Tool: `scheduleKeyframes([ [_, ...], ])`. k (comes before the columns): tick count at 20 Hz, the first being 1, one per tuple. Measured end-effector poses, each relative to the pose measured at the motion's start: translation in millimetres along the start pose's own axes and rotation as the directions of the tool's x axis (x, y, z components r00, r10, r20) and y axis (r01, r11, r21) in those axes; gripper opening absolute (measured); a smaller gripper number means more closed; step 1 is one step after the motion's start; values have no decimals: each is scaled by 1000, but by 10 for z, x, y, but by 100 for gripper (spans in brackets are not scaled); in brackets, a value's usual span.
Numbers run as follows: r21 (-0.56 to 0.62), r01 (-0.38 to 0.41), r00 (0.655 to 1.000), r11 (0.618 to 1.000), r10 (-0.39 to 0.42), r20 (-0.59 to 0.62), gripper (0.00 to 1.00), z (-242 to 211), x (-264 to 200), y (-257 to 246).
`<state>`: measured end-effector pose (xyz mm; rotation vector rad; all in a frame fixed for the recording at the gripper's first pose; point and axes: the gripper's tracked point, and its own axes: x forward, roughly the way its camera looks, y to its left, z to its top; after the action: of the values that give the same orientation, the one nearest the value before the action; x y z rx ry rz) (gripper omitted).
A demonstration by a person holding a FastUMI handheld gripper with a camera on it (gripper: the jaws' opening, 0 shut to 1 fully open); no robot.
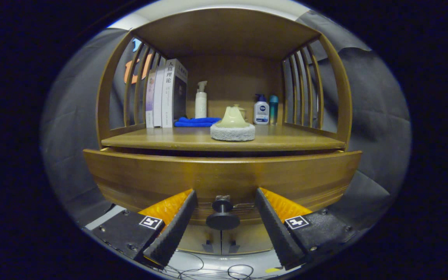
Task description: Pull open the drawer, take out the items inside it, and place them on the countertop above the cabinet.
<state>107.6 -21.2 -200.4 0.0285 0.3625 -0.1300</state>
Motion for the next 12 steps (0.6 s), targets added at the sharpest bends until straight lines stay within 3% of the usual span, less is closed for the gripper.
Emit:
scheduleKeyframes([
  [12,-21,9,1000,1000,-10,-10,99,29,51,14],
])
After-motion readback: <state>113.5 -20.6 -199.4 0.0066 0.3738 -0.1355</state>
